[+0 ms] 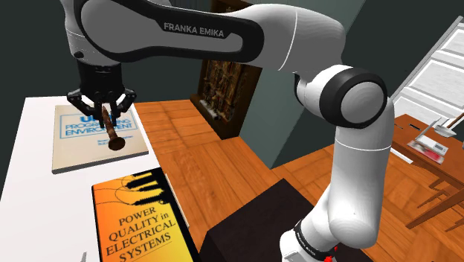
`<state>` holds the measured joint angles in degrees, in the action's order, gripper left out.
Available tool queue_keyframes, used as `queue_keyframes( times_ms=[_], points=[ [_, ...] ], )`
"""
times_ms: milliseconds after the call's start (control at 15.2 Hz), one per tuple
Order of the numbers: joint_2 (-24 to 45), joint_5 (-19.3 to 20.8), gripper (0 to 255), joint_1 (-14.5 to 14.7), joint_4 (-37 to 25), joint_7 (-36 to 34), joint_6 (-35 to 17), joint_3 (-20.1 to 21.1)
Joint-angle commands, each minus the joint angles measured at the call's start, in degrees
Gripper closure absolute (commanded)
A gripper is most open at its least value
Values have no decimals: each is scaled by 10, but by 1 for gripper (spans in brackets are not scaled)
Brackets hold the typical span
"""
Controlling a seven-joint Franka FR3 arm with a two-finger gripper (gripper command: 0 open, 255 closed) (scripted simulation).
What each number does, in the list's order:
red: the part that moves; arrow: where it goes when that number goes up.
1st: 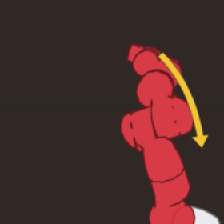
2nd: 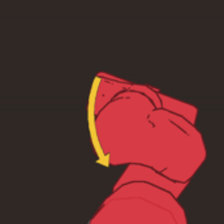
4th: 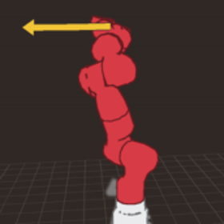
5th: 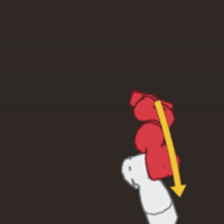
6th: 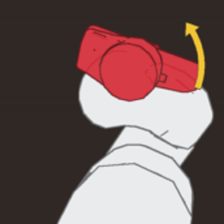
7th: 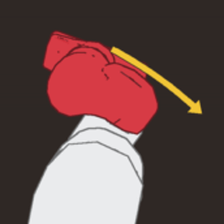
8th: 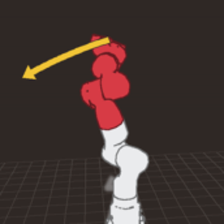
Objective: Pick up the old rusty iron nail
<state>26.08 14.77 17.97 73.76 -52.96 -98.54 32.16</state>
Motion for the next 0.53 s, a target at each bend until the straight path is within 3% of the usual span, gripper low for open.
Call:
queue_keyframes(
  times_ms=[0,462],
  points=[
    [0,0,255,0,0,0,0,0],
    [5,2,255,6,-31,1,26,0]
  ],
)
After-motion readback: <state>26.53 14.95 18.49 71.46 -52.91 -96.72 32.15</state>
